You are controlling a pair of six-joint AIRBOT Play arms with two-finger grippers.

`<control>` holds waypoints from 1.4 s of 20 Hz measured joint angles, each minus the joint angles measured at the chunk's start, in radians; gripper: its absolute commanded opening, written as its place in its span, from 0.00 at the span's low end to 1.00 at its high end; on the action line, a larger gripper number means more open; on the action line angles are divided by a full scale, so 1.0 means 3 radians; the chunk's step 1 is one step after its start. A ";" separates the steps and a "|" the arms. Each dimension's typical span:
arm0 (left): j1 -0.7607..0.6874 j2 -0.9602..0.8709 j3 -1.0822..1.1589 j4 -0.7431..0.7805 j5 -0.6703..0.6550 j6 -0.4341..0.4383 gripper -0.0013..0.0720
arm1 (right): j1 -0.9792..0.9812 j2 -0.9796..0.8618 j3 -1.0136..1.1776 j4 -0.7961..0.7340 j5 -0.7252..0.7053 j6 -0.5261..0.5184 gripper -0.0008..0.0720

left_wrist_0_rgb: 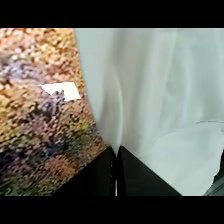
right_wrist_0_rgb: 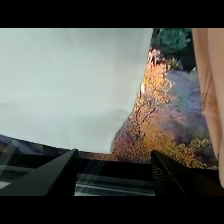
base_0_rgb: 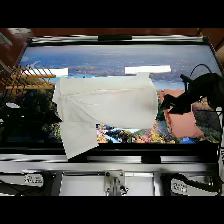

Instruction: Fold the shirts.

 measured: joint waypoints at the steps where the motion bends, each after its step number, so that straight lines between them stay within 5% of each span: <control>1: -0.0005 -0.0001 0.0022 -0.0008 -0.0042 0.0000 0.06 | 0.0000 0.0000 -0.0128 0.0029 0.0015 0.0001 0.80; 17: -0.0015 0.0000 0.0121 -0.0029 -0.0305 0.0011 0.06 | 0.0348 -0.0100 -0.1012 0.0449 0.0781 -0.0017 0.79; 19: -0.0015 0.0000 0.0121 -0.0029 -0.0312 0.0013 0.06 | 0.0346 -0.0088 -0.1019 0.0418 0.0783 -0.0025 0.51; 21: -0.0015 0.0000 0.0121 -0.0029 -0.0317 0.0013 0.06 | 0.0369 -0.0081 -0.1022 0.0413 0.0791 -0.0028 0.09; 28: -0.0015 0.0000 0.0121 -0.0029 -0.0323 0.0013 0.06 | 0.0426 -0.0046 -0.0975 0.0478 0.1228 -0.0066 0.08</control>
